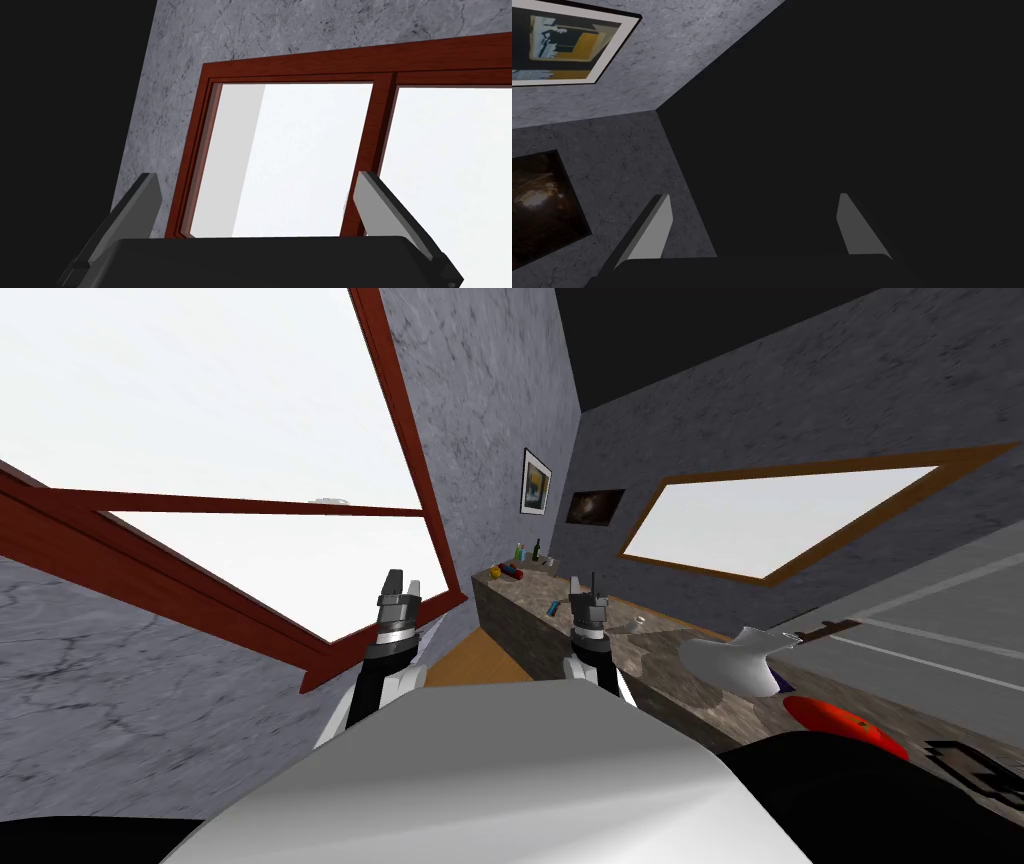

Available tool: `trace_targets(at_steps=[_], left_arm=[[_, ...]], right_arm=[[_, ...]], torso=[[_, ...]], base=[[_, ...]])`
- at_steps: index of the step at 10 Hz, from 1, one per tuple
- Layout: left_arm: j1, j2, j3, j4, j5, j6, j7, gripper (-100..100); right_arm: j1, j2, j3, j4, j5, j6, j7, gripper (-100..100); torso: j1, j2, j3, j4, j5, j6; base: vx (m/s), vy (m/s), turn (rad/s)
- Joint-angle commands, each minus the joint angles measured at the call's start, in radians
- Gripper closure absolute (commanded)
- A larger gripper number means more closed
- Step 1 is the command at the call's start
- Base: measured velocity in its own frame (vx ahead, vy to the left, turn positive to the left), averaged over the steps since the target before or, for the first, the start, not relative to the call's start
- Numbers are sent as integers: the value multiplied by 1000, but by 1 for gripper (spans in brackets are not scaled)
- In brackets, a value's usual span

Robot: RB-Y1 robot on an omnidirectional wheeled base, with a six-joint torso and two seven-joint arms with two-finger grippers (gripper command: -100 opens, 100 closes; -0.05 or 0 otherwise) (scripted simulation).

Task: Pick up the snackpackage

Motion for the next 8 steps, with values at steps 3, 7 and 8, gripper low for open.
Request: trace_targets(at_steps=[3, 7, 8], left_arm=[[0, 0, 0, 0, 0, 0, 0, 0], [0, 0, 0, 0, 0, 0, 0, 0], [0, 0, 0, 0, 0, 0, 0, 0]], right_arm=[[49, -93, -22, 2, 27, 12, 24, -100], [162, -225, -76, 3, 90, 41, 80, -100], [165, -235, -76, 3, 90, 41, 80, -100]], torso=[[-1, 0, 0, 0, 0, 0], [-2, -1, 0, 0, 0, 0], [-2, -1, -1, 0, -1, 0]], base=[[8, -8, 67], [17, -21, 134], [14, -22, 55]])
